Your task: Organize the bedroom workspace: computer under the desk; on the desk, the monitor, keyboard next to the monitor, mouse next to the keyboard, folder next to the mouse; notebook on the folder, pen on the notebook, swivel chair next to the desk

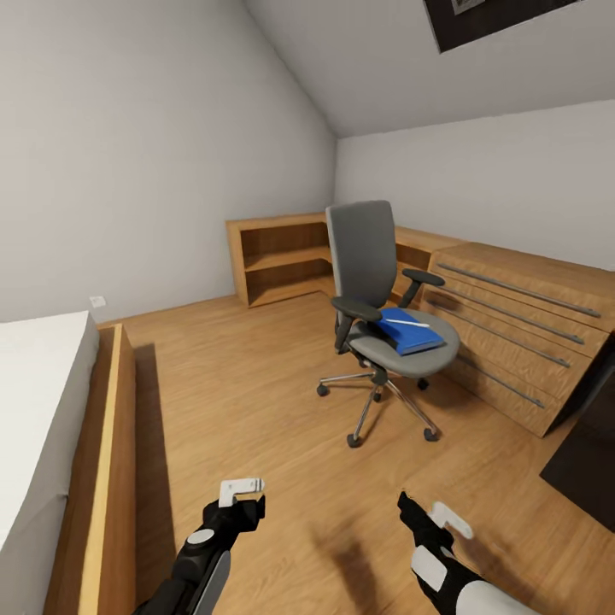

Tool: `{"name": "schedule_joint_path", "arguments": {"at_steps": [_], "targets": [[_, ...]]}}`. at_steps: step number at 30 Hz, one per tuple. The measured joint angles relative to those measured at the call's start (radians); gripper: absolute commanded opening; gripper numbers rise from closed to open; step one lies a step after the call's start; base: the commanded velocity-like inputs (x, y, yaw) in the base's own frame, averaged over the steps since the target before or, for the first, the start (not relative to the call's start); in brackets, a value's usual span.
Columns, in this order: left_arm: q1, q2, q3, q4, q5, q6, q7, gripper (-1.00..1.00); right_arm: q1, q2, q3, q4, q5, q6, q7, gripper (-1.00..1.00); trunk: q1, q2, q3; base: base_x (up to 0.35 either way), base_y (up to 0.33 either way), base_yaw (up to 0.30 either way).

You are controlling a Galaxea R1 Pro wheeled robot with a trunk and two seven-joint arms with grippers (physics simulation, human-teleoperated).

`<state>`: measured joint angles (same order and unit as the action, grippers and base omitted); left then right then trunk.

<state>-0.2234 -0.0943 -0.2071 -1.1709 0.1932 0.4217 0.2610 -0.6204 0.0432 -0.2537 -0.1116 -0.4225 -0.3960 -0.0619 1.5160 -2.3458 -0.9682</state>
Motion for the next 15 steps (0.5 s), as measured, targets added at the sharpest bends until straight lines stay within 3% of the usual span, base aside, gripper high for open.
{"name": "schedule_joint_path", "arguments": {"at_steps": [1, 2, 7, 10, 14, 15], "targets": [[0.000, 0.001, 0.000, 0.022, 0.000, -0.001, 0.001, 1.00, 0.007, 0.001, 0.000, 0.016, 0.000, -0.016, 0.003, 1.00, -0.004, 0.007, 0.003, 0.000, 0.000, 0.000], [0.000, 0.002, 0.003, 0.141, 0.000, -0.005, 0.004, 1.00, 0.034, 0.008, -0.004, 0.095, 0.040, -0.132, 0.009, 1.00, -0.008, 0.014, 0.006, 0.000, 0.000, 0.000], [0.000, 0.002, 0.003, 0.264, -0.001, -0.044, 0.006, 1.00, 0.078, 0.019, -0.009, 0.124, 0.121, -0.246, 0.008, 1.00, -0.027, 0.049, 0.022, 0.000, 0.000, 0.000], [0.000, 0.002, 0.004, 0.336, 0.000, -0.119, 0.005, 1.00, 0.103, 0.025, -0.011, 0.128, 0.144, -0.300, 0.007, 1.00, -0.038, 0.070, 0.031, 0.000, 0.000, 0.000], [0.000, 0.001, 0.005, 0.502, 0.001, -0.315, 0.002, 1.00, 0.119, 0.031, -0.012, 0.130, 0.157, -0.338, 0.007, 1.00, -0.054, 0.098, 0.044, 0.000, 0.000, 0.000], [0.000, 0.001, 0.005, 0.519, 0.000, -0.334, 0.002, 1.00, 0.120, 0.032, -0.012, 0.131, 0.158, -0.339, 0.007, 1.00, -0.058, 0.105, 0.047, 0.000, 0.000, 0.000]]}}
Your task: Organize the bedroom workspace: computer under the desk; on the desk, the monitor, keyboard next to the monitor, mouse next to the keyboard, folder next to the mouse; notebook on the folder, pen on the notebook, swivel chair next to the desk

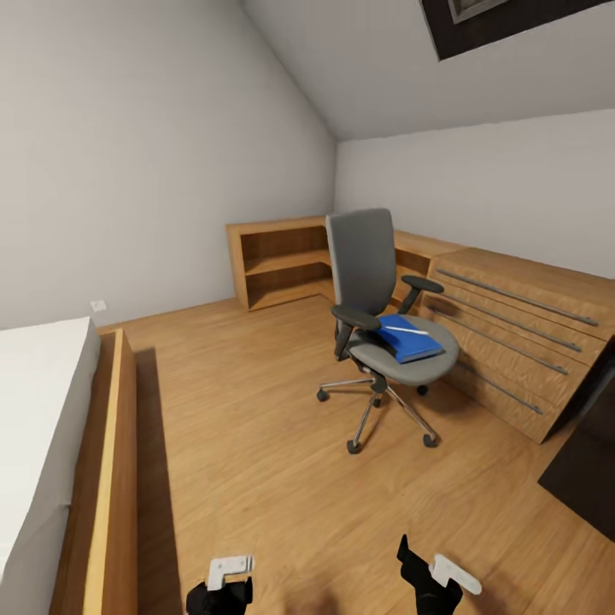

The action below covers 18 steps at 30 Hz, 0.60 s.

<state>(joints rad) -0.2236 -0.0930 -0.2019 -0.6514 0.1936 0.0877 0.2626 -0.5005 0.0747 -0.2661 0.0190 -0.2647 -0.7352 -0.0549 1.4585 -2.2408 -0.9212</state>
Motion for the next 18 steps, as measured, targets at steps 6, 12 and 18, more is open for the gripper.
{"name": "schedule_joint_path", "arguments": {"at_steps": [6, 12, 18], "targets": [[0.000, -0.001, 0.002, 0.129, -0.002, -0.074, 0.001, 1.00, 0.007, -0.004, -0.001, 0.000, 0.002, -0.005, 0.000, 1.00, -0.023, 0.042, 0.019, 0.000, 0.000, -0.055], [0.000, -0.001, 0.006, 0.231, -0.001, -0.172, 0.002, 1.00, 0.010, -0.010, -0.001, -0.001, 0.003, -0.006, 0.000, 1.00, -0.046, 0.084, 0.038, 0.000, 0.000, -0.228], [0.000, -0.002, 0.008, 0.245, 0.002, -0.256, 0.006, 1.00, 0.011, -0.013, -0.001, 0.000, 0.004, -0.004, 0.000, 1.00, -0.069, 0.126, 0.056, 0.000, 0.000, -0.260]]}}
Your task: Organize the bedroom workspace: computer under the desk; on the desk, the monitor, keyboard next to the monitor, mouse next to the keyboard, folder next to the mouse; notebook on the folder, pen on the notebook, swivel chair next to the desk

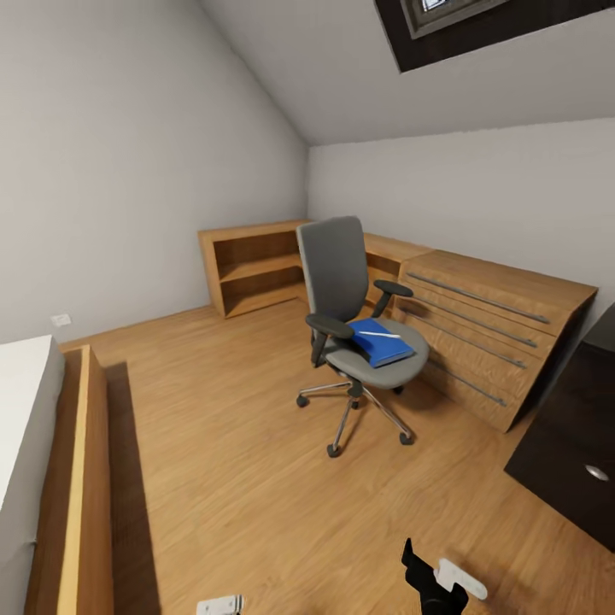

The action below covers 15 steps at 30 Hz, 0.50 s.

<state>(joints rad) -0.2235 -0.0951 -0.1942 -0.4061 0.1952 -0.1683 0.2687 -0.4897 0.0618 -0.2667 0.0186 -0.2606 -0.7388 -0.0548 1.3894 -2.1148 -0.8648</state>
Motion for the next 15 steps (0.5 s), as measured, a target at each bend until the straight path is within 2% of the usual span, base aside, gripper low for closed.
{"name": "schedule_joint_path", "arguments": {"at_steps": [8, 15], "targets": [[0.000, -0.001, -0.004, 0.051, 0.001, -0.005, -0.003, 1.00, 0.000, 0.003, 0.001, 0.001, 0.004, 0.003, 0.001, 1.00, -0.031, 0.056, 0.025, 0.000, 0.000, -0.289], [0.000, 0.000, -0.005, 0.061, 0.001, -0.003, -0.005, 1.00, 0.000, 0.004, 0.001, 0.000, 0.009, 0.003, 0.001, 1.00, -0.058, 0.105, 0.047, 0.000, 0.000, -0.299]]}}
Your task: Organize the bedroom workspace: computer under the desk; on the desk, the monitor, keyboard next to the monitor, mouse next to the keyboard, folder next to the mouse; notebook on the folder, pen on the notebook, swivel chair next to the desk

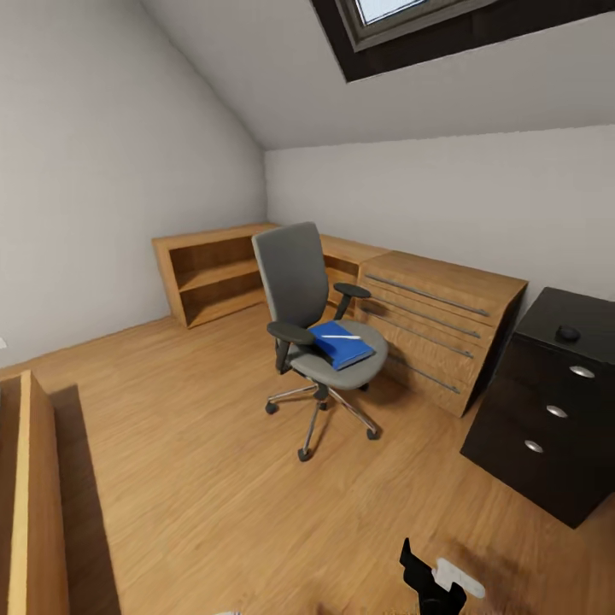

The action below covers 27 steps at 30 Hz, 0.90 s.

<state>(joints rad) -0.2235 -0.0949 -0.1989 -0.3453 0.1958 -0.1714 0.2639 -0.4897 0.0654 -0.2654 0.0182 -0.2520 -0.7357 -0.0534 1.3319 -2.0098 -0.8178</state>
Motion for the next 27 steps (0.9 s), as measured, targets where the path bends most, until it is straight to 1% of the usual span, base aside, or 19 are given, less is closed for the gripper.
{"name": "schedule_joint_path", "arguments": {"at_steps": [22, 24, 26, 27], "targets": [[0.000, 0.001, 0.002, 0.000, 0.001, -0.003, 0.002, 1.00, 0.000, 0.000, 0.000, 0.000, 0.001, 0.000, 0.001, 1.00, -0.084, 0.154, 0.069, 0.000, 0.000, -0.299], [0.000, 0.001, 0.002, 0.000, 0.002, -0.003, 0.003, 1.00, 0.000, 0.000, 0.000, 0.000, 0.007, 0.000, 0.001, 1.00, -0.092, 0.168, 0.075, 0.000, 0.000, -0.299], [0.000, 0.001, 0.002, 0.000, 0.002, -0.003, 0.003, 1.00, 0.000, 0.000, 0.000, 0.000, 0.023, 0.000, 0.001, 1.00, -0.100, 0.182, 0.081, 0.000, 0.000, -0.299], [0.000, 0.002, 0.002, 0.000, 0.002, -0.003, 0.003, 1.00, 0.000, 0.000, 0.000, 0.000, 0.037, 0.000, 0.001, 1.00, -0.104, 0.189, 0.085, 0.000, 0.000, -0.299]]}}
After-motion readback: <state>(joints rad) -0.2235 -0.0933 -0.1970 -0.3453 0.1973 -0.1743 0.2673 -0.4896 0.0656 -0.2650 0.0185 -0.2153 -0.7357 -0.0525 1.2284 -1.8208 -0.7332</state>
